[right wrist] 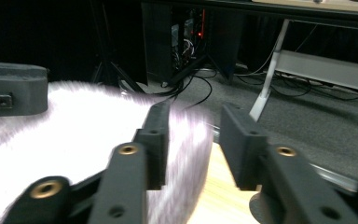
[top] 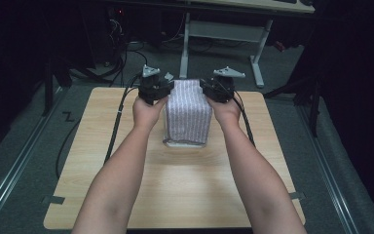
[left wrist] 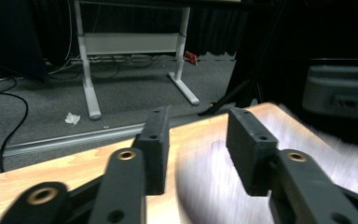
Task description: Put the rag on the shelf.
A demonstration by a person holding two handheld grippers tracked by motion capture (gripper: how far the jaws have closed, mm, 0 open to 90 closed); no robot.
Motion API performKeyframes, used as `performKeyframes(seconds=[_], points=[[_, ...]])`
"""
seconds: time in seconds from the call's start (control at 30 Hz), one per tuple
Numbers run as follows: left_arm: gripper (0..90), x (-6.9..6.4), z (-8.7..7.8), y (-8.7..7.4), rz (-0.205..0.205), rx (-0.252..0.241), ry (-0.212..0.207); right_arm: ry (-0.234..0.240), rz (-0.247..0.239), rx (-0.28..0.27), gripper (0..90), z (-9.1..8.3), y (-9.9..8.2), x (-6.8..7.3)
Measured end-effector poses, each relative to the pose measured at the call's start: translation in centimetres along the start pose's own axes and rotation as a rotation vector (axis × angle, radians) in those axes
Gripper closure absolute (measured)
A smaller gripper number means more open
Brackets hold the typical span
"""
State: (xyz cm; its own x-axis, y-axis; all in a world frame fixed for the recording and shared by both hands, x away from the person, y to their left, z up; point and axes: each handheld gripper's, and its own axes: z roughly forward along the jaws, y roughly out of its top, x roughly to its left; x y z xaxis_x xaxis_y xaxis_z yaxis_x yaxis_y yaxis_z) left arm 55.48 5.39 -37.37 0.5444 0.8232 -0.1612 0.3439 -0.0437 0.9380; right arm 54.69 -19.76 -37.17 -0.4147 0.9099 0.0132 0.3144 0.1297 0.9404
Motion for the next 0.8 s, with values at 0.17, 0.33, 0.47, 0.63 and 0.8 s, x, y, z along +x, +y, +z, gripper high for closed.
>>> performKeyframes(seconds=[0.17,0.33,0.47,0.63,0.8], points=[[57.2,0.4,-0.3,0.3,-0.015,0.003,-0.003,-0.001,-0.018,-0.002,59.7,-0.2,0.1,0.3],[57.3,0.2,-0.4,0.2,0.002,0.017,-0.004,0.005,-0.026,-0.009,59.8,-0.5,0.2,0.6],[57.5,-0.4,-0.9,0.2,0.013,0.004,-0.008,0.008,-0.033,-0.021,59.8,-1.2,0.2,0.9],[58.9,-1.7,-2.2,0.4,0.041,-0.027,-0.03,0.019,-0.039,-0.024,59.7,-2.1,0.3,1.2],[58.7,-2.7,-3.5,0.0,0.071,-0.036,-0.028,0.019,-0.054,-0.053,59.5,-4.1,0.2,1.8]])
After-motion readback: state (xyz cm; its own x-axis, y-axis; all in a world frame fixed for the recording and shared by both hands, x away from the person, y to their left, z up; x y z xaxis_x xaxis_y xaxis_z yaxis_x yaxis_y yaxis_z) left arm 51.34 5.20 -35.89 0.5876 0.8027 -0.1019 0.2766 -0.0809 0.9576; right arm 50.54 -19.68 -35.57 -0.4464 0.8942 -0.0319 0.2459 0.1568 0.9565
